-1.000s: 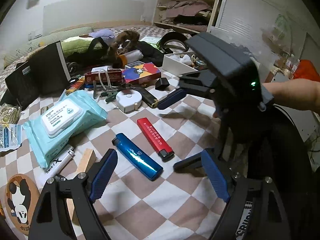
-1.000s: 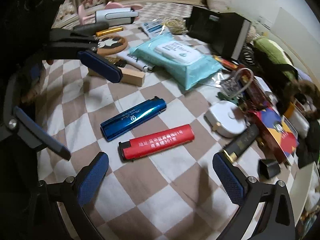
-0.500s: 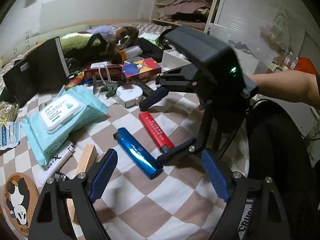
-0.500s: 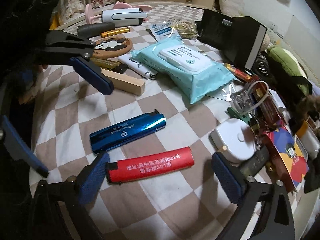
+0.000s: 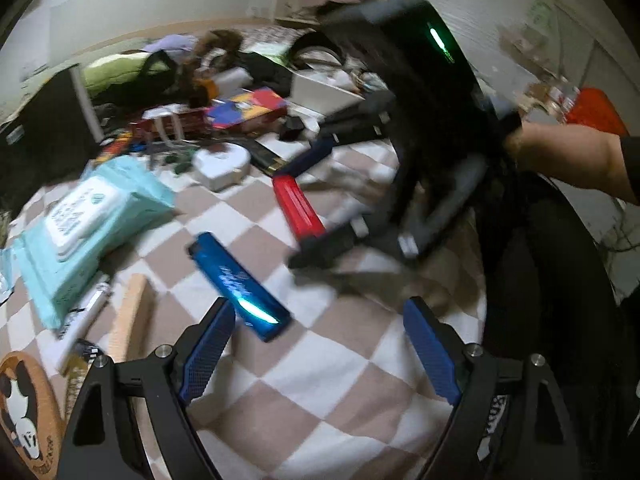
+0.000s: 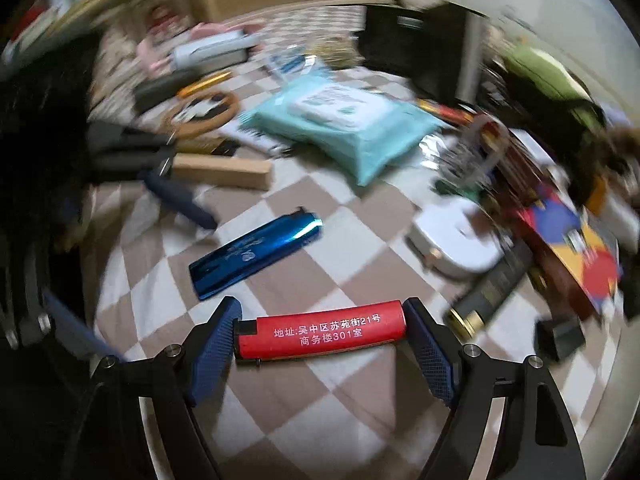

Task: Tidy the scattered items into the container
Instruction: 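Lower the right gripper around the red printed lighter and close it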

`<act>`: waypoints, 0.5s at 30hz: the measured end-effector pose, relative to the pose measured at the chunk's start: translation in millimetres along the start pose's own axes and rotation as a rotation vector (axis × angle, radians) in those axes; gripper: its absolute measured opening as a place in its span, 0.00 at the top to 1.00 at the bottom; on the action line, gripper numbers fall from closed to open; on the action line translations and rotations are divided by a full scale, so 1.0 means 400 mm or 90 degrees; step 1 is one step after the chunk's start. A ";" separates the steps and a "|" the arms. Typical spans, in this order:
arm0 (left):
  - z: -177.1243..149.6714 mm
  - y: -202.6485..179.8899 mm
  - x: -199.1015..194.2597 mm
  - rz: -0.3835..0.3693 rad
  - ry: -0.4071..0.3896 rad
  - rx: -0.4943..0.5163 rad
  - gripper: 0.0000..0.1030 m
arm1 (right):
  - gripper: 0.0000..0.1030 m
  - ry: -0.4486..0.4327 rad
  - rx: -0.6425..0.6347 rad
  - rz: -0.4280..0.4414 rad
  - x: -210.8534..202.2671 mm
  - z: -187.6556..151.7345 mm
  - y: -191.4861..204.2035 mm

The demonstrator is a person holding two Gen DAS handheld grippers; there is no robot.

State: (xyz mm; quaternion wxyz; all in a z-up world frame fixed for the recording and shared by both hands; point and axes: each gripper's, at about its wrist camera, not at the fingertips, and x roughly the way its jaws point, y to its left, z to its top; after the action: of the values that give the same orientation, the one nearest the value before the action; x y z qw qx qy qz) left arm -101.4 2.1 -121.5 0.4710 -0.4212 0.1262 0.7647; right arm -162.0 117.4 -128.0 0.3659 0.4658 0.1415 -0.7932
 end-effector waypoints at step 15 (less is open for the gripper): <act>0.049 -0.044 0.070 -0.073 0.027 0.011 0.17 | 0.20 -0.150 0.314 0.010 -0.145 -0.029 -0.134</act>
State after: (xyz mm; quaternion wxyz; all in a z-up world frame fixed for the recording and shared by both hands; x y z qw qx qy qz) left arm -102.8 39.9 -127.3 0.5152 -0.4398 0.1184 0.7261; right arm -175.5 186.9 -91.6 0.2614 0.4466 -0.1034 -0.8494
